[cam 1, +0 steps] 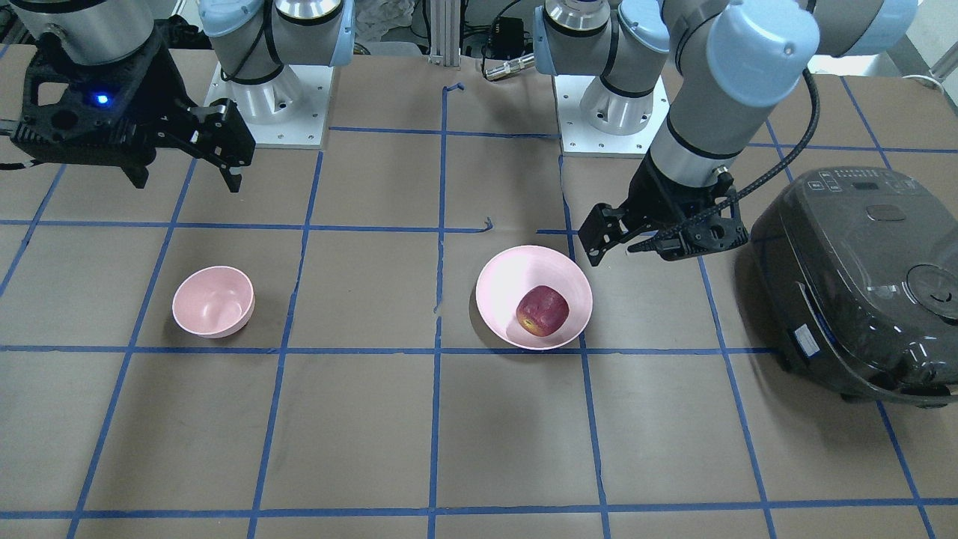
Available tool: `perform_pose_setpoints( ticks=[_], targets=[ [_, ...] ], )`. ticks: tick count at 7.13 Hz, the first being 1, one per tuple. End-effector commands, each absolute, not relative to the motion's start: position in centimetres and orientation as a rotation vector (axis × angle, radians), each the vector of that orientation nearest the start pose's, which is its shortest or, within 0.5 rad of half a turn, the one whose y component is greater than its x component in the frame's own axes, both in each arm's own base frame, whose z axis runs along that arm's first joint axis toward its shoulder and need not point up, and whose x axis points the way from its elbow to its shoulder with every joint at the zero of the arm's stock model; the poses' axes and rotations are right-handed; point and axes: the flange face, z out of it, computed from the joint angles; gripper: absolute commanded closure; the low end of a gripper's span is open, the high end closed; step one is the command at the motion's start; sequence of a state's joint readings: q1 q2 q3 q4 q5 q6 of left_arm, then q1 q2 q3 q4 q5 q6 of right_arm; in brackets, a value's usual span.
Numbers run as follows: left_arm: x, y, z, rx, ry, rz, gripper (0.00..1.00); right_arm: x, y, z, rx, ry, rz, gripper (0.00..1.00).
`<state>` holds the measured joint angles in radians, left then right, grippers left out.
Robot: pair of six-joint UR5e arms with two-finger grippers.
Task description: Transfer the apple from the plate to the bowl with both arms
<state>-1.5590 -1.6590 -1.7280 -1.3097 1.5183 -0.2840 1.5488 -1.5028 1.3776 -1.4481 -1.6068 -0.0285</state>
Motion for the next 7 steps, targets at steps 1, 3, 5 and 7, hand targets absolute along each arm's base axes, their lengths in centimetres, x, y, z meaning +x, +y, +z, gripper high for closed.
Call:
perform_pose_setpoints(
  ticks=[1,3,5,7],
  targets=[
    [-13.4,-53.0,32.5,-0.723,3.130,-0.005,0.00,3.9,-53.1,53.6,-0.146,3.178,0.021,0.00],
    [-14.0,-53.2,28.3,-0.956,3.062,0.139,0.00,-3.6,-53.0,53.3,-0.163,3.155,0.040,0.00],
    [-16.3,-54.1,25.4,-1.038,3.038,0.121,0.02,-3.5,-52.7,51.1,-0.160,3.136,0.095,0.00],
    [-17.2,-54.2,22.7,-1.072,3.018,0.190,0.02,-3.9,-53.4,41.7,-0.136,3.101,0.216,0.00]
  ],
)
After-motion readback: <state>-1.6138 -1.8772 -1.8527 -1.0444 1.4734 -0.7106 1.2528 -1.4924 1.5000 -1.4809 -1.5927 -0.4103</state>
